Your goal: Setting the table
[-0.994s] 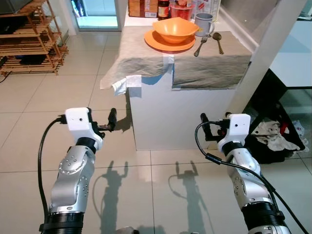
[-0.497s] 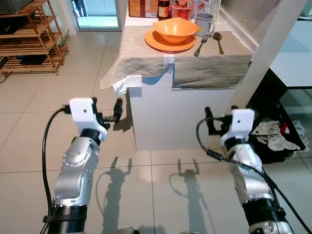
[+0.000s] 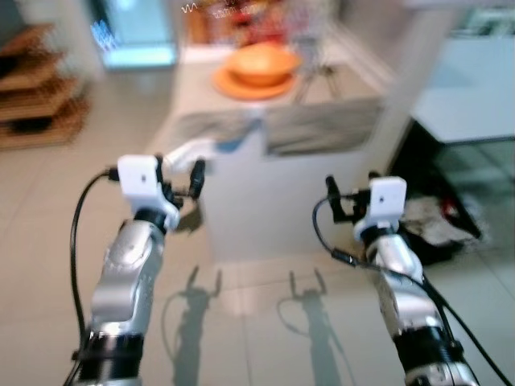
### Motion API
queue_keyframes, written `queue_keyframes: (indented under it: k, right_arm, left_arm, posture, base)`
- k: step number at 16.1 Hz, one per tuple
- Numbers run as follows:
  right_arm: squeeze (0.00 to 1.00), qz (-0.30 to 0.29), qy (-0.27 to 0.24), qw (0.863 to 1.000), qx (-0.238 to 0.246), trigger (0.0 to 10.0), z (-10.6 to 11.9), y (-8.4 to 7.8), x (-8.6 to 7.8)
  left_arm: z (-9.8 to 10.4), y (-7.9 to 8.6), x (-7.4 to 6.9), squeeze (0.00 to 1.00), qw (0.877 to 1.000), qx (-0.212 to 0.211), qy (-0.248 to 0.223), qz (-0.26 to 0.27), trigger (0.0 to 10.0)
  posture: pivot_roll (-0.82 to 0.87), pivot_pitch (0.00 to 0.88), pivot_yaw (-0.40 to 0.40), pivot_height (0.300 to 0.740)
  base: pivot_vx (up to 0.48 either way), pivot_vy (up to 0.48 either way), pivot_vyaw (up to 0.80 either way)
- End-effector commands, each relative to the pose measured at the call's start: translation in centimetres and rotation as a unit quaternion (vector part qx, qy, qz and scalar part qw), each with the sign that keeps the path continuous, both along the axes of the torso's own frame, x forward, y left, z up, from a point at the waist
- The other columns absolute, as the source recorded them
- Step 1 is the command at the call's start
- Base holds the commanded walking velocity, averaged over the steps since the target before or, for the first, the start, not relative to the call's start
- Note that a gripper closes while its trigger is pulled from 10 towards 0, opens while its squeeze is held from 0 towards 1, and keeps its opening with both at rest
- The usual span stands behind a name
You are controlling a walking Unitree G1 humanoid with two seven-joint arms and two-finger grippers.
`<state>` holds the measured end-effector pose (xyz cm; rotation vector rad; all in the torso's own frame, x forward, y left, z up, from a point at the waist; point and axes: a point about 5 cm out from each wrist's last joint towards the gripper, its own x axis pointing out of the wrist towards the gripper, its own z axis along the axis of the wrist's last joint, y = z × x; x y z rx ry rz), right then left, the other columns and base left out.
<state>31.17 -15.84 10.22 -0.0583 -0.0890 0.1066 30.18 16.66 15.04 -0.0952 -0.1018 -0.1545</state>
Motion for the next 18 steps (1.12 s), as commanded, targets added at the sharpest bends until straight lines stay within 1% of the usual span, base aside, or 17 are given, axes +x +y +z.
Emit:
queue_keyframes:
  k: [1, 3, 4, 7, 11, 13, 18]
  right_arm:
    - [0.0, -0.005, -0.008, 1.0, -0.008, 10.0, 0.3, -0.4, 0.0]
    - [0.0, -0.005, -0.008, 1.0, -0.011, 10.0, 0.3, -0.4, 0.0]
    - [0.0, -0.004, -0.007, 1.0, -0.021, 10.0, 0.2, -0.3, 0.1]
    - [0.0, 0.003, -0.011, 1.0, -0.019, 10.0, 0.3, 0.0, 0.1]
    - [0.0, 0.013, -0.014, 1.0, -0.025, 10.0, 0.4, 0.3, 0.2]
    - [0.0, 0.011, -0.008, 0.999, -0.032, 10.0, 0.3, 0.3, 0.3]
    - [0.0, 0.017, -0.011, 0.999, -0.03, 10.0, 0.2, 0.6, 0.3]
  left_arm:
    - [0.5, -0.7, 0.1, 0.0, 1.0, 0.002, -0.009, -0.014, 10.0]
    - [0.5, -0.7, 0.1, 0.0, 1.0, 0.002, -0.01, -0.015, 10.0]
    - [0.5, -0.8, 0.2, 0.0, 1.0, 0.003, -0.01, -0.016, 10.0]
    - [0.7, -1.0, 0.4, 0.0, 1.0, 0.007, -0.013, -0.016, 10.0]
    - [0.8, -0.9, 0.6, 0.0, 1.0, -0.001, -0.011, -0.006, 10.0]
    - [0.8, -0.9, 0.6, 0.0, 1.0, -0.002, -0.012, -0.005, 10.0]
    - [1.2, -1.2, 0.9, 0.0, 1.0, -0.005, -0.017, -0.004, 10.0]
  posture:
    - [-0.04, 0.0, 0.04, 0.74]
    - [-0.04, 0.0, 0.04, 0.74]
    - [-0.04, 0.0, 0.039, 0.74]
    - [-0.04, 0.0, 0.038, 0.74]
    - [-0.04, 0.0, 0.037, 0.74]
    - [-0.04, 0.0, 0.034, 0.74]
    - [-0.04, 0.0, 0.037, 0.74]
  base:
    - [0.469, 0.0, -0.76]
    - [0.465, 0.0, -0.75]
    - [0.465, 0.0, 0.0]
    - [0.465, 0.0, 0.0]
    - [0.455, 0.0, 0.0]
    - [0.45, 0.0, 0.69]
    - [0.448, 0.0, 0.0]
